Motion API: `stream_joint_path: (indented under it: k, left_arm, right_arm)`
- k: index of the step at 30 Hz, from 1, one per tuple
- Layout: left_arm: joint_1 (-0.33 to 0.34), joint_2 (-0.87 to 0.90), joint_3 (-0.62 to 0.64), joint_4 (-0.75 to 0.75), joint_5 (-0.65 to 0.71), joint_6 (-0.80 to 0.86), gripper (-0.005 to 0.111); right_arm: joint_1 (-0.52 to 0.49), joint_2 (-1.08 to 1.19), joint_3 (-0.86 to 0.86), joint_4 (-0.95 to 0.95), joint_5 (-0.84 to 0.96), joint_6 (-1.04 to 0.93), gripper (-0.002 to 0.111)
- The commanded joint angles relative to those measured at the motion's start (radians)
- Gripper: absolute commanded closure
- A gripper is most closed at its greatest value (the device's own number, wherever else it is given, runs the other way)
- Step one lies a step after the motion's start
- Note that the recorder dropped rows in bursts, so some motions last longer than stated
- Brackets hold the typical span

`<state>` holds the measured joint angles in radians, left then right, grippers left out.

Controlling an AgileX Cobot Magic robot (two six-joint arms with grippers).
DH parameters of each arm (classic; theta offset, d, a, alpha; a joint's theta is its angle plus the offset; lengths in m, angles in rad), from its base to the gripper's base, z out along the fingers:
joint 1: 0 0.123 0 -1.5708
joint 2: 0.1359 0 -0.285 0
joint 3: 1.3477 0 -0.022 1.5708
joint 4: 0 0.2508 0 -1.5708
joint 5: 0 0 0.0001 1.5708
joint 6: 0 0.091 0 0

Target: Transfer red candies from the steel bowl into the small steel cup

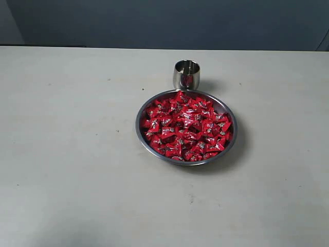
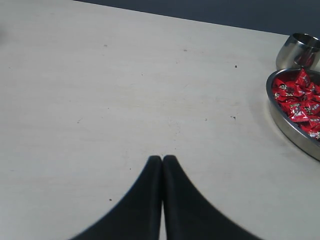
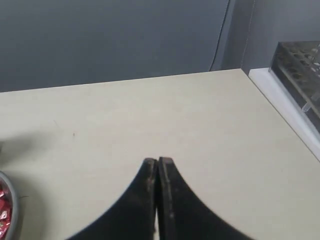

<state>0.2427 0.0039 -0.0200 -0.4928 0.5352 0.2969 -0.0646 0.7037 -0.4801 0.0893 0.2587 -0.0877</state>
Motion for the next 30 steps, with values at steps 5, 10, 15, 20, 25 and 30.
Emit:
stream_joint_path:
  k: [5, 10, 15, 20, 25, 30]
  left_arm:
    - [0.003, -0.004, 0.000, 0.000, -0.005, -0.002, 0.106]
    - [0.003, -0.004, 0.000, 0.000, -0.005, -0.002, 0.106]
    - [0.003, -0.004, 0.000, 0.000, -0.005, -0.002, 0.106]
    - [0.003, -0.004, 0.000, 0.000, -0.005, -0.002, 0.106]
    - [0.003, -0.004, 0.000, 0.000, -0.005, -0.002, 0.106]
    - [0.003, -0.004, 0.000, 0.000, -0.005, -0.002, 0.106]
  right_arm:
    - [-0.003, 0.000, -0.008, 0.036, -0.008, 0.000, 0.108]
    - [-0.002, 0.000, -0.008, 0.159, 0.034, 0.006, 0.108]
    - [0.096, 0.084, -0.022, 0.312, 0.092, -0.087, 0.108]
    - [0.229, 0.348, -0.146, 0.431, 0.271, -0.298, 0.104]
    - [0.398, 0.690, -0.385, 0.506, 0.357, -0.442, 0.052]
    - [0.444, 0.967, -0.564, 0.503, 0.405, -0.438, 0.057]
